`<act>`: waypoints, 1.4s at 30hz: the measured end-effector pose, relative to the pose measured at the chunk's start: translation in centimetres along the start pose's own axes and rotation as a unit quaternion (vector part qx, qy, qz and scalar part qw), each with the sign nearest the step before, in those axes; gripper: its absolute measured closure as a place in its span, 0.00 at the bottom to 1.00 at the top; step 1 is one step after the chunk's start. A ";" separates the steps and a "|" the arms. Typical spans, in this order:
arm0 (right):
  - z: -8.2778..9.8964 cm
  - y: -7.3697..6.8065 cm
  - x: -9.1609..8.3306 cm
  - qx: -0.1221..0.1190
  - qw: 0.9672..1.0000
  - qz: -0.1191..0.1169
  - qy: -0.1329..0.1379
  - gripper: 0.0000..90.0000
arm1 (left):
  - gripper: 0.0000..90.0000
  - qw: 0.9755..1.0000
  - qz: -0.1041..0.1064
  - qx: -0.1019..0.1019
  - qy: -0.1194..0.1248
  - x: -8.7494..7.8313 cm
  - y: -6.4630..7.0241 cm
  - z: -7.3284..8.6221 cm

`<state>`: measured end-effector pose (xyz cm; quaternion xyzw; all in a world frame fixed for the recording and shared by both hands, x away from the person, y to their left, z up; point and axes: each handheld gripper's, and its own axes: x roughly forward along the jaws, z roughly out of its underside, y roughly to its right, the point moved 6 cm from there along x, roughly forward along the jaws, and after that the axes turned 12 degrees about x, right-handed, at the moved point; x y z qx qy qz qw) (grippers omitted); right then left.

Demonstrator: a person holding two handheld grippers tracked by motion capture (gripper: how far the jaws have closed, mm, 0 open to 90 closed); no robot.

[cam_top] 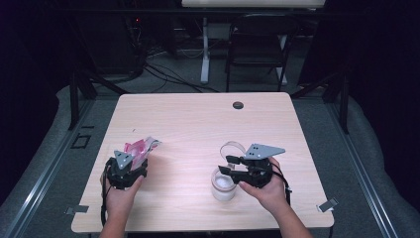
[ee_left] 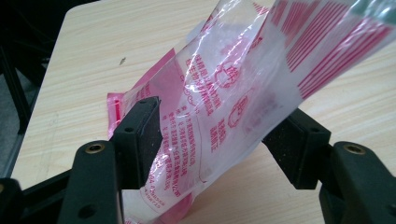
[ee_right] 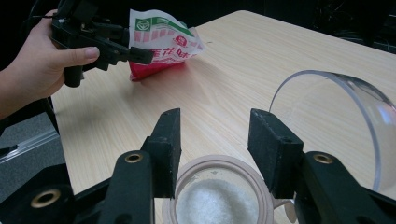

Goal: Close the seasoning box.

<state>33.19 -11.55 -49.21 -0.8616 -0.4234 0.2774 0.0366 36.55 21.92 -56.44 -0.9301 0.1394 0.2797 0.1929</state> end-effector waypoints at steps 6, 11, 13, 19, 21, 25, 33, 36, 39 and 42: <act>-0.1 -0.2 0.0 -0.005 1.000 0.002 0.000 0.60 | 0.42 1.000 0.004 0.015 0.003 -0.3 0.8 -0.5; -0.1 -0.1 -0.2 -0.004 1.000 0.003 0.002 0.60 | 0.42 0.999 0.020 0.029 0.008 -0.5 1.7 -1.1; -0.1 -0.1 -0.2 -0.005 1.000 0.003 0.001 0.60 | 0.42 0.999 0.022 0.033 0.009 -0.6 1.9 -1.2; -0.2 -0.1 -0.4 -0.008 1.000 0.006 0.004 0.61 | 0.43 0.998 0.038 0.053 0.020 -1.1 3.2 -2.2; -0.2 -0.1 -0.5 -0.009 1.000 0.007 0.005 0.61 | 0.43 0.997 0.042 0.056 0.020 -1.2 3.5 -2.4; -0.2 -0.2 -0.8 -0.012 1.000 0.009 0.003 0.61 | 0.45 0.997 0.059 0.049 0.017 -1.2 4.3 -2.8; -0.6 -0.1 -1.8 -0.009 1.000 0.013 0.012 0.65 | 0.45 0.995 0.077 0.059 0.023 -1.4 5.4 -3.5; -0.9 0.0 -2.4 -0.011 1.000 0.021 0.018 0.66 | 0.45 0.994 0.083 0.065 0.027 -1.5 5.8 -3.7; -1.4 0.1 -3.2 -0.010 0.999 0.029 0.027 0.68 | 0.46 0.993 0.085 0.070 0.029 -1.5 6.3 -3.9; -1.6 0.4 -3.8 -0.009 0.999 0.033 0.032 0.72 | 0.46 0.993 0.088 0.078 0.026 -1.5 6.7 -3.9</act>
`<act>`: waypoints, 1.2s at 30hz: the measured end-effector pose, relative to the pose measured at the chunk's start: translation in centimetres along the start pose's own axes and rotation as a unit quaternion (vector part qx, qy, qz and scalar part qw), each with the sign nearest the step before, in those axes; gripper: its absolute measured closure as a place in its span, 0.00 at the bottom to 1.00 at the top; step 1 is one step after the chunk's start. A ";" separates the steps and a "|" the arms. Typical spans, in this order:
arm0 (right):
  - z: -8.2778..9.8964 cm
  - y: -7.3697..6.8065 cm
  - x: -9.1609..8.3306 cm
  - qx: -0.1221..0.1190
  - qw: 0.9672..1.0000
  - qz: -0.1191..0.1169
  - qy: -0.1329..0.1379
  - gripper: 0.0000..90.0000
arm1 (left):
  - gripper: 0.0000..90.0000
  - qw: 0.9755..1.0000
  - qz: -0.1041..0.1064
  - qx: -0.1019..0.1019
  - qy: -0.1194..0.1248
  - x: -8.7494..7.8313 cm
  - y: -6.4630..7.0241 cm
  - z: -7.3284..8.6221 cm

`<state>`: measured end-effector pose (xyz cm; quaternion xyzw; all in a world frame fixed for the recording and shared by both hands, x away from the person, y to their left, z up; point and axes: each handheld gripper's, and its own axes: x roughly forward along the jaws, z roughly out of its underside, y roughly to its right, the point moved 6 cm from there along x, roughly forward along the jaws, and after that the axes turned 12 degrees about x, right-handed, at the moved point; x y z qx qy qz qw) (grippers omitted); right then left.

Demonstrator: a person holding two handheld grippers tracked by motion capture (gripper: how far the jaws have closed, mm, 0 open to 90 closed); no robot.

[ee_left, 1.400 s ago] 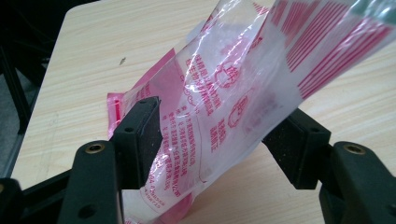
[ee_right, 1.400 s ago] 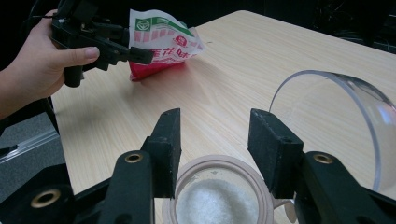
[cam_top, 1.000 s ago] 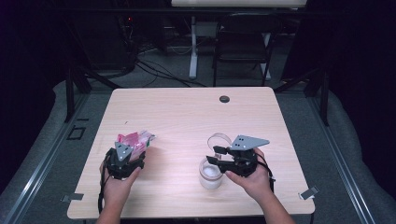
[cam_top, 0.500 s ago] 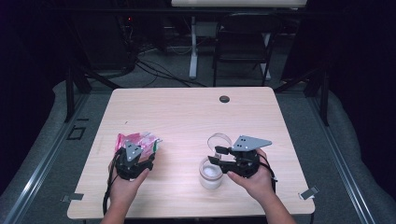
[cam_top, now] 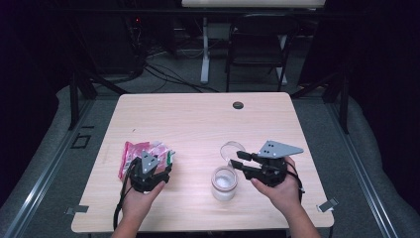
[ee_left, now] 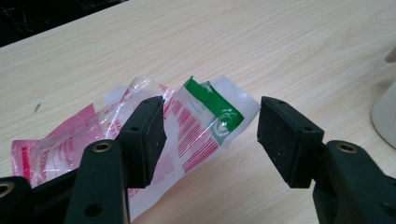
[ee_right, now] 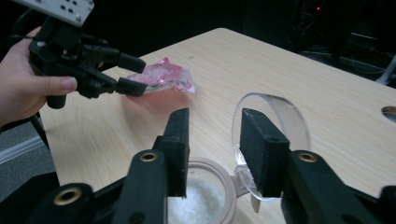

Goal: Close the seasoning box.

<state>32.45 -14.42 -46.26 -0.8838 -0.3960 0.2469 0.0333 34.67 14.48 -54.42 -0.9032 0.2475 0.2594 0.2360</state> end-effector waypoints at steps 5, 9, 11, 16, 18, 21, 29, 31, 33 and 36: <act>-0.3 1.5 -1.2 0.017 1.000 0.008 0.004 0.86 | 0.47 1.000 0.011 0.011 0.001 0.1 1.1 -0.3; -0.4 2.3 -1.7 0.025 1.000 0.015 0.006 0.94 | 0.47 1.000 0.017 0.016 0.001 0.1 1.5 -0.4; -0.4 2.8 -1.8 0.027 0.999 0.025 0.006 0.99 | 0.47 1.000 0.020 0.020 0.003 0.0 1.8 -0.5; 0.0 4.1 -1.7 0.036 0.998 0.046 -0.004 1.00 | 0.47 1.000 0.020 0.024 0.002 -0.2 2.2 -0.5; 0.1 4.5 -1.6 0.039 0.998 0.051 -0.009 1.00 | 0.47 0.999 0.020 0.025 0.001 -0.4 2.1 -0.5; 0.2 5.2 -1.5 0.047 0.997 0.059 -0.011 1.00 | 0.47 1.000 0.018 0.022 0.009 -0.8 2.1 -0.6; 1.0 6.8 -0.9 0.057 0.994 0.089 -0.025 1.00 | 0.47 1.000 0.015 0.022 0.006 -1.1 2.1 -0.4; 1.2 7.2 -0.6 0.065 0.994 0.088 -0.024 1.00 | 0.47 1.000 0.015 0.021 0.006 -1.1 2.1 -0.4; 1.4 7.5 -0.4 0.069 0.993 0.088 -0.026 1.00 | 0.47 1.000 0.013 0.020 0.007 -1.2 2.1 -0.4; 1.5 7.6 -0.3 0.073 0.993 0.086 -0.026 1.00 | 0.47 1.000 0.012 0.023 0.007 -1.3 2.0 -0.4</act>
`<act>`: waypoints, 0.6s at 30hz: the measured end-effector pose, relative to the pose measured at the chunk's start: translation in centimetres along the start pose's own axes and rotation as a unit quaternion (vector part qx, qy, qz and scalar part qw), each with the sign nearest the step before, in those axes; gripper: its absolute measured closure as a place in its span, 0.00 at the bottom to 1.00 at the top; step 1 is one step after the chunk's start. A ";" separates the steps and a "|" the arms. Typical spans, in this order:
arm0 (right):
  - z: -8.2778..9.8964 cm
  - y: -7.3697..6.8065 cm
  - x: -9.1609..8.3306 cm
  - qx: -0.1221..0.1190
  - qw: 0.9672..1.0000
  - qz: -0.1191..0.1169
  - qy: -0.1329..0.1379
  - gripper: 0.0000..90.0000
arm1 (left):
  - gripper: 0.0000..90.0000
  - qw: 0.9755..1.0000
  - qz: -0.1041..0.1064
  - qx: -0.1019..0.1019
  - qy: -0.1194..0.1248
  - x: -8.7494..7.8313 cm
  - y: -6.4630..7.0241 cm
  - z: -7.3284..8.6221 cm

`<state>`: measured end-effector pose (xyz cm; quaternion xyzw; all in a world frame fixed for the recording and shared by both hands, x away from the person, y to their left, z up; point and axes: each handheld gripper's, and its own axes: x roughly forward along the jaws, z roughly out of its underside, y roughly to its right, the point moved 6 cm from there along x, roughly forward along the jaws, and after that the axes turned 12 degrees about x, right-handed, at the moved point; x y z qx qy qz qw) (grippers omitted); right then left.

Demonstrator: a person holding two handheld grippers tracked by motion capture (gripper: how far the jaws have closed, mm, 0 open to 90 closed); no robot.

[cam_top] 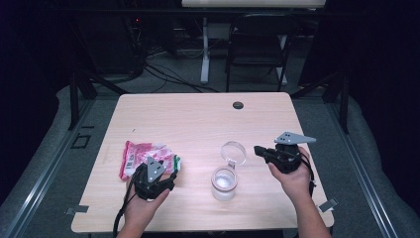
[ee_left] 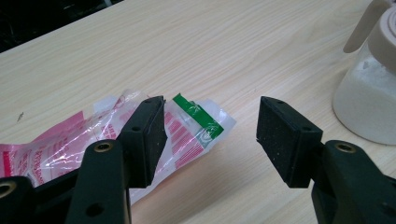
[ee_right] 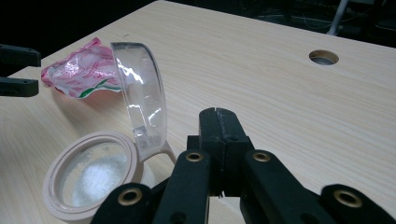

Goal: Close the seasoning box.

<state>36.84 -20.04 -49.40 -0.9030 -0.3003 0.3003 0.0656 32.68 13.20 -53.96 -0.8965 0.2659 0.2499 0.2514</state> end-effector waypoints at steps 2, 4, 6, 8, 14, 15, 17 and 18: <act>0.2 0.2 0.3 -0.001 1.000 0.002 -0.007 1.00 | 0.47 1.000 -0.001 -0.001 0.000 -0.1 0.0 0.0; 0.2 0.3 0.4 0.001 1.000 0.002 -0.006 1.00 | 0.47 1.000 -0.003 -0.003 0.003 -0.3 -0.1 0.0; 0.4 0.4 0.7 0.002 1.000 0.001 -0.007 1.00 | 0.47 1.000 -0.005 -0.005 0.004 -0.4 -0.2 0.0; 0.5 0.6 1.0 0.006 1.000 0.000 -0.010 1.00 | 0.47 1.000 -0.008 -0.006 0.007 -0.5 -0.3 0.0; 0.8 0.8 1.8 0.009 1.000 -0.001 -0.016 1.00 | 0.47 1.000 -0.011 -0.008 0.007 -0.9 -0.4 0.2; 0.8 0.8 1.9 0.007 1.000 -0.002 -0.019 1.00 | 0.47 1.000 -0.011 -0.007 0.006 -0.9 -0.4 0.2; 0.9 0.8 2.1 0.008 1.000 -0.003 -0.020 1.00 | 0.47 1.000 -0.012 -0.008 0.007 -1.0 -0.4 0.3; 0.9 0.8 2.2 0.010 1.000 -0.003 -0.019 1.00 | 0.47 1.000 -0.012 -0.008 0.008 -1.1 -0.4 0.3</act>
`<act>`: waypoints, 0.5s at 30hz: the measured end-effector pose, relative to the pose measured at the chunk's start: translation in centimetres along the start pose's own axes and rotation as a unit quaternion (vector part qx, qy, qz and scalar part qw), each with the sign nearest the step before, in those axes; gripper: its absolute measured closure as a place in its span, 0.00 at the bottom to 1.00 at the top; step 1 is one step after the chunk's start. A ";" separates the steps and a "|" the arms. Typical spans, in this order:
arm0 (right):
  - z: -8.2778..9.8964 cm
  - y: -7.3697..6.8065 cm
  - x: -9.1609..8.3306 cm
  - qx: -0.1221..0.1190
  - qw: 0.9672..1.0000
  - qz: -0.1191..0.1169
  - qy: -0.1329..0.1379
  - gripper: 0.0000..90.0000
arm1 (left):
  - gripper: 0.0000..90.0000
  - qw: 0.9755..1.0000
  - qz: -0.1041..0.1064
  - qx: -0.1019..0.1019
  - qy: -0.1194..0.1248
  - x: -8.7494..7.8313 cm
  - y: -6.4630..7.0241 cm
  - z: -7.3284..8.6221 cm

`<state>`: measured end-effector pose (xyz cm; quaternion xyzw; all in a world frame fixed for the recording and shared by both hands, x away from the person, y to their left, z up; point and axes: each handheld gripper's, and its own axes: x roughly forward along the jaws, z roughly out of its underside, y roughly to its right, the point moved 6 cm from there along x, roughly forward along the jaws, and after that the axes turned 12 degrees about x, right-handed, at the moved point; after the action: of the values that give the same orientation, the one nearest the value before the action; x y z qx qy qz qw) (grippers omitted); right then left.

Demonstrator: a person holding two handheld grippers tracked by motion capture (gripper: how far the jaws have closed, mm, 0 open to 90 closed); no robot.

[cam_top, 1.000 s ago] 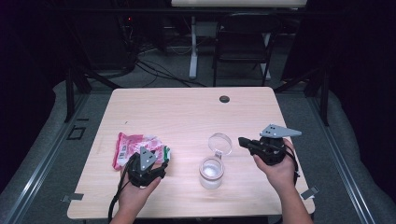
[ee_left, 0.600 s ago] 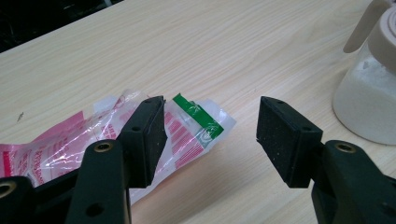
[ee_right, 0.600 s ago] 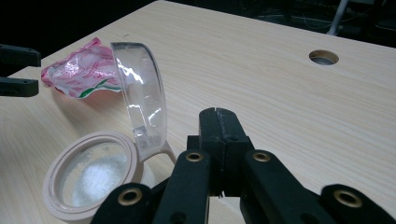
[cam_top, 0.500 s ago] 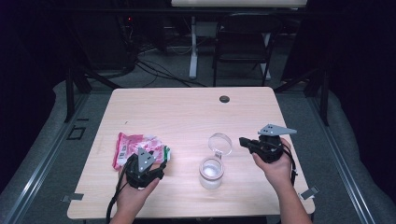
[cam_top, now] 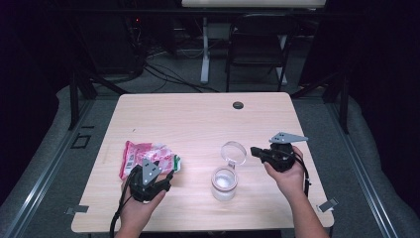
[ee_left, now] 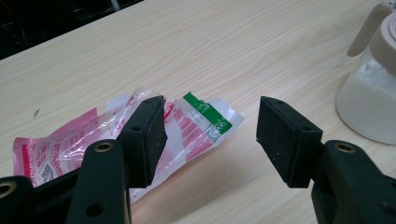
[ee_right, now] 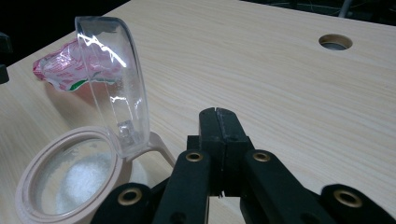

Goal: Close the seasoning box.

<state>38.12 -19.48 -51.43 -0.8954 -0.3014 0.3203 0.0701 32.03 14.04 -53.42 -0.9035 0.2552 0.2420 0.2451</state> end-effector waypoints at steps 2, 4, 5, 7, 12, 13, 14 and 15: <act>0.0 0.0 0.2 -0.004 1.000 -0.002 -0.005 1.00 | 0.47 1.000 -0.002 0.001 0.000 -0.1 0.0 0.0; 0.0 -0.1 0.3 -0.004 1.000 -0.003 -0.006 1.00 | 0.47 1.000 -0.003 0.003 0.000 -0.2 0.0 0.0; 0.0 -0.2 0.4 -0.002 1.000 -0.005 -0.004 1.00 | 0.48 1.000 -0.003 0.002 0.001 -0.2 0.0 0.0; 0.0 -0.3 0.5 -0.005 1.000 -0.006 -0.006 1.00 | 0.48 1.000 -0.003 0.002 0.000 -0.2 -0.1 0.1; 0.1 -0.4 0.6 -0.010 1.000 -0.007 -0.010 1.00 | 0.47 1.000 -0.003 0.000 0.000 -0.2 -0.1 0.1; 0.1 -0.4 0.6 -0.010 1.000 -0.006 -0.010 1.00 | 0.47 1.000 -0.002 -0.001 -0.001 -0.2 -0.1 0.1; 0.1 -0.4 0.7 -0.010 1.000 -0.006 -0.010 1.00 | 0.47 1.000 -0.003 0.000 0.000 -0.2 -0.1 0.1; 0.1 -0.4 0.7 -0.010 1.000 -0.007 -0.011 1.00 | 0.47 1.000 -0.003 0.000 0.000 -0.2 -0.1 0.1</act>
<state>38.24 -18.74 -51.71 -0.8905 -0.3112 0.3263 0.0604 31.84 14.24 -53.37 -0.9040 0.2528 0.2417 0.2458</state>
